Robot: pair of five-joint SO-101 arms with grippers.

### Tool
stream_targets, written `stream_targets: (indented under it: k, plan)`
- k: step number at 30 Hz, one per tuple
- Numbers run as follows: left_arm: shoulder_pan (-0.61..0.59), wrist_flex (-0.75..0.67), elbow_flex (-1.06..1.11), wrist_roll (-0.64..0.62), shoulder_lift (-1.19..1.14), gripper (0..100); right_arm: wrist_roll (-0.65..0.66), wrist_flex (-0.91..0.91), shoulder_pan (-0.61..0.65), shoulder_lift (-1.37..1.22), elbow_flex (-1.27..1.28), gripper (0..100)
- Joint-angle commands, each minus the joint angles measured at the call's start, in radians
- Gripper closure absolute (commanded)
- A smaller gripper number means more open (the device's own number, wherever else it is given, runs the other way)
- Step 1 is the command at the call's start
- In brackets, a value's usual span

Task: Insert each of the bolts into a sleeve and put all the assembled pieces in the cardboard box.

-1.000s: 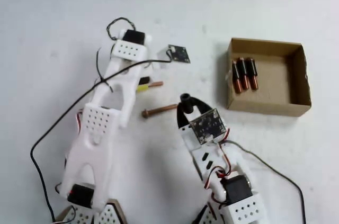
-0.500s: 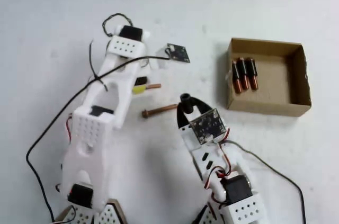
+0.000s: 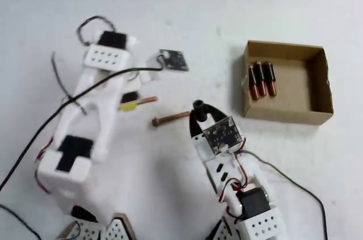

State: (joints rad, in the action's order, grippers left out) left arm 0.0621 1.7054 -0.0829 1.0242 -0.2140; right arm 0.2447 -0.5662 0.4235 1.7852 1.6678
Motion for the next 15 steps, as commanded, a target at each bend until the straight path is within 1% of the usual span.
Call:
stream_targets:
  k: [1, 4, 9, 11, 15]
  plan:
    - [-0.067, -0.083, 0.163, 0.055, 0.162, 98, -0.005, -0.002, -0.004, 0.002, 0.023, 98.1]
    - [-0.102, -0.150, 0.322, 0.109, 0.251, 98, -0.005, -0.002, -0.005, 0.002, 0.023, 98.1]
    - [-0.143, -0.310, 0.548, 0.118, 0.344, 98, -0.005, -0.002, -0.007, 0.004, 0.023, 98.1]
    - [-0.148, -0.365, 0.612, 0.137, 0.349, 98, -0.005, -0.002, -0.007, 0.004, 0.023, 98.1]
    - [-0.148, -0.445, 0.694, 0.216, 0.349, 98, -0.005, -0.002, -0.007, 0.004, 0.023, 98.1]
